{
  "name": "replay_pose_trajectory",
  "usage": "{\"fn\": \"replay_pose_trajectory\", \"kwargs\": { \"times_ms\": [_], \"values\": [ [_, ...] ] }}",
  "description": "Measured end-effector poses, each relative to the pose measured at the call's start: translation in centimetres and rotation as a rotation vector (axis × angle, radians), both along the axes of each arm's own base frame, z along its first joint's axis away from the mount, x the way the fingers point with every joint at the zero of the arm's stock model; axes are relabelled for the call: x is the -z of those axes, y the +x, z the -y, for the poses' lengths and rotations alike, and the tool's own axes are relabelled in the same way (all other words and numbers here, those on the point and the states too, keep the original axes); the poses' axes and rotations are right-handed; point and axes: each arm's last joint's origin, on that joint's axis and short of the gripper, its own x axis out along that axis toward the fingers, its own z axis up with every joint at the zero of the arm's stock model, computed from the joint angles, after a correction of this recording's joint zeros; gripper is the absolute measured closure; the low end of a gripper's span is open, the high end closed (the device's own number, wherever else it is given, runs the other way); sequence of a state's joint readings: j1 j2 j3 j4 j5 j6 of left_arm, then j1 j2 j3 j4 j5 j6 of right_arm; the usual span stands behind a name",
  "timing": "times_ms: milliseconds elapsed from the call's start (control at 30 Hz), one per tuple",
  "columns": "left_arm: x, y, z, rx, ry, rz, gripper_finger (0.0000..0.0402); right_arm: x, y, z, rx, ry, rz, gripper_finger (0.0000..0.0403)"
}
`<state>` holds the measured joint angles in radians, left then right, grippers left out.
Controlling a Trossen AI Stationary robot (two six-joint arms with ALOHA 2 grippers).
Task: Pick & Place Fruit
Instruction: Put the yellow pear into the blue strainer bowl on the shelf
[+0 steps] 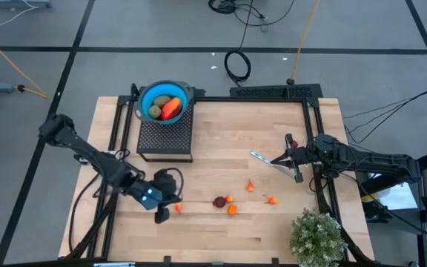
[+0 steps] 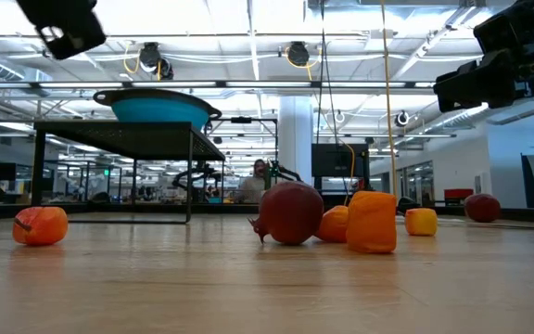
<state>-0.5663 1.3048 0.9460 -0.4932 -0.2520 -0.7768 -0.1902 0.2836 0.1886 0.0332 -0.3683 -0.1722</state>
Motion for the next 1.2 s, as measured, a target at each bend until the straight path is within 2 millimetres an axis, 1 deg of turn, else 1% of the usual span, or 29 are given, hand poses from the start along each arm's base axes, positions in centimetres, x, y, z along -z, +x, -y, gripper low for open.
{"fn": "replay_pose_trajectory", "kwargs": {
  "times_ms": [100,200,500,800,1033,1133,1200],
  "values": [
    [0.4,0.1,0.1,-0.100,-0.076,-0.040,0.0391,0.0,0.0,0.0,0.000,0.000,0.000,0.0403],
    [0.6,0.1,0.0,-0.184,-0.139,-0.069,0.0396,0.0,0.0,0.0,0.000,0.000,0.000,0.0403],
    [1.1,-0.5,-0.3,-0.406,-0.250,-0.149,0.0395,0.0,0.0,0.0,0.000,0.000,0.000,0.0403],
    [1.1,-0.5,-0.5,-0.534,-0.307,-0.134,0.0400,0.0,0.0,0.0,0.000,0.000,0.000,0.0403],
    [1.1,-0.4,-0.6,-0.646,-0.386,-0.127,0.0400,0.0,0.0,0.0,0.000,0.000,0.000,0.0403],
    [1.6,-0.1,-0.4,-0.706,-0.415,-0.140,0.0401,0.0,0.0,0.0,0.000,0.000,0.000,0.0403],
    [2.3,0.1,-0.1,-0.735,-0.436,-0.184,0.0401,0.0,0.0,0.0,0.000,0.000,0.000,0.0403]
  ]
}}
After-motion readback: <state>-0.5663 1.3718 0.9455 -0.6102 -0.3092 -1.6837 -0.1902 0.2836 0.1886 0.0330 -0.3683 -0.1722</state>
